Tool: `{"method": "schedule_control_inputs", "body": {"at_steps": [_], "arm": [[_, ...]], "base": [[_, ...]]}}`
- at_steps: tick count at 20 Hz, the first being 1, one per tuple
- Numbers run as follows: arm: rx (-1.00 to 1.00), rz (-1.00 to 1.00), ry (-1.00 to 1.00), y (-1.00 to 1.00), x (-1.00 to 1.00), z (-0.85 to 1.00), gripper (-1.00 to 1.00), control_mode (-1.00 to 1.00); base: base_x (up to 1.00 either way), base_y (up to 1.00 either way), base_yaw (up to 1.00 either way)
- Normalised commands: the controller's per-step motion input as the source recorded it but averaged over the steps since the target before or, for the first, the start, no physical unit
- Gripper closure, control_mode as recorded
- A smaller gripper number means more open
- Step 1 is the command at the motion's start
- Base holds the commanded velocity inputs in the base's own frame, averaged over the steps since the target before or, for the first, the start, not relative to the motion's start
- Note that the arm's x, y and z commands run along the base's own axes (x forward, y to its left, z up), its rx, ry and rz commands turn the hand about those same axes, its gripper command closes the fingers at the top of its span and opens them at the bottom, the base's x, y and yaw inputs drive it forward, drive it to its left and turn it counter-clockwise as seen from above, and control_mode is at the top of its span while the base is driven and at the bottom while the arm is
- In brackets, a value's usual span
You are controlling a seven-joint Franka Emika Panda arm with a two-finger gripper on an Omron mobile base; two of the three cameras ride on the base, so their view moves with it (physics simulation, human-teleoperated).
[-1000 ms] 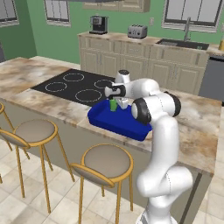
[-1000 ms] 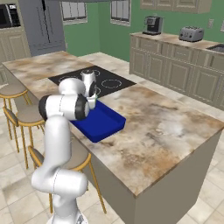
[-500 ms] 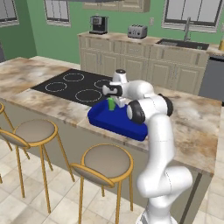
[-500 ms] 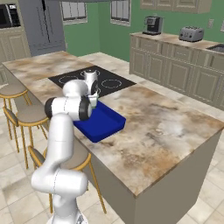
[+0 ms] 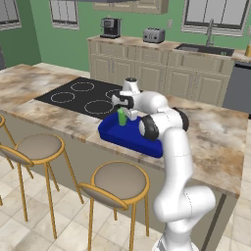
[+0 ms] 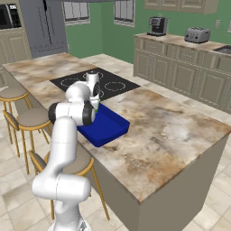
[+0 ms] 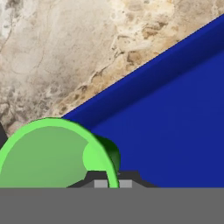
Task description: There is a tray on the dining counter. Grab the cup, mug, and pitcher and place them on the tray. The pitcher may be placed next to the tray if it cannot fit the tray.
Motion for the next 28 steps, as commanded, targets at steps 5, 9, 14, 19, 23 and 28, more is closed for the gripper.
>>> {"method": "schedule_control_inputs", "body": {"at_steps": [5, 9, 14, 19, 23, 28], "arm": [[0.0, 0.01, 0.06, 0.18, 0.0, -0.08, 1.0, -1.0], [0.0, 0.01, 0.02, 0.09, 0.0, -0.02, 1.0, -1.0], [0.0, 0.01, 0.0, 0.02, 0.0, 0.0, 1.0, -1.0], [0.0, 0.0, 0.0, 0.0, 0.0, 0.0, 1.0, -1.0], [0.0, 0.0, 0.0, 0.0, 0.0, 0.0, 1.0, -1.0], [0.0, 0.0, 0.0, 0.0, 0.0, 0.0, -1.0, -1.0]], "base": [[0.0, 0.0, 0.0], [0.0, 0.0, 0.0], [0.0, 0.0, 0.0], [0.0, 0.0, 0.0], [0.0, 0.0, 0.0], [0.0, 0.0, 0.0]]}}
